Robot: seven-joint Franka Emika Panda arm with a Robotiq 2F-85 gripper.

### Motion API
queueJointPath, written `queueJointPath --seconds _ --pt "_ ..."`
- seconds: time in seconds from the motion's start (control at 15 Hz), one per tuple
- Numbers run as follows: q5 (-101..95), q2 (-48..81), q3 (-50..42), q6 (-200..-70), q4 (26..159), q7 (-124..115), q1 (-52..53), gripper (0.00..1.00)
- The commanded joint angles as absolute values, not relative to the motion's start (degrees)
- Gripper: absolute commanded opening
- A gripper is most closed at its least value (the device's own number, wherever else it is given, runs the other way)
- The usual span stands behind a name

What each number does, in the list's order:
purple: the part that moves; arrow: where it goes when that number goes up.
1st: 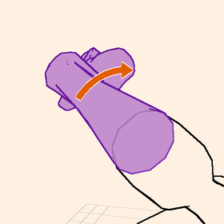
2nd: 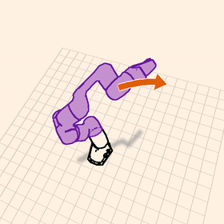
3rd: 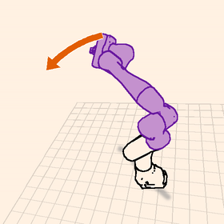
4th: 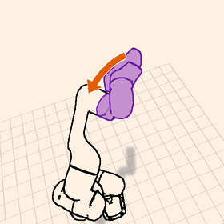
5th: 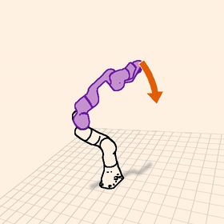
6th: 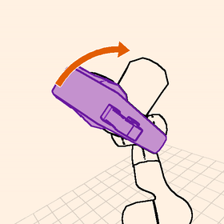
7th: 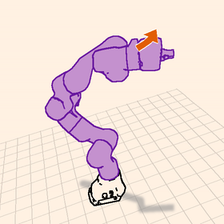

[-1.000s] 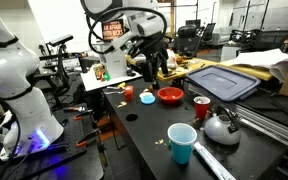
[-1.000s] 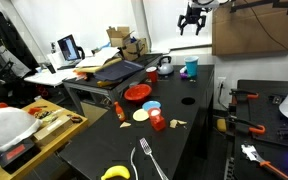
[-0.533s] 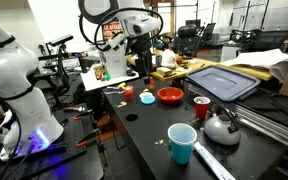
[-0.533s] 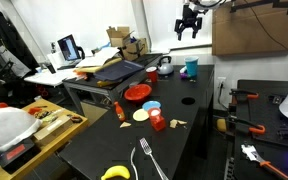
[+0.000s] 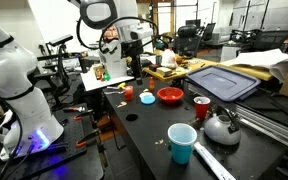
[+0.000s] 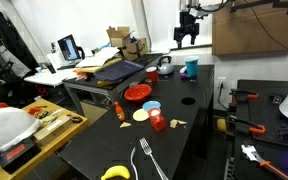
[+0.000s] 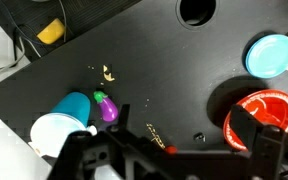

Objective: Move the stacked blue cups to the right.

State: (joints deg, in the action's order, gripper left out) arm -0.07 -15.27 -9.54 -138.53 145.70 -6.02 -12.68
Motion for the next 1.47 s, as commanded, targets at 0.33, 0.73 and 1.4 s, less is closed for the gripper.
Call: queueJointPath --seconds 0.33,0.73,1.4 --pt "-2.91 -14.23 -4.98 -127.79 143.45 -10.65 -10.37 1.00" --pt "-2.30 -12.90 -2.08 -121.85 140.28 -15.94 -7.79 1.00" --pt "-1.59 -9.76 0.04 -112.56 133.59 -18.71 -4.11 1.00"
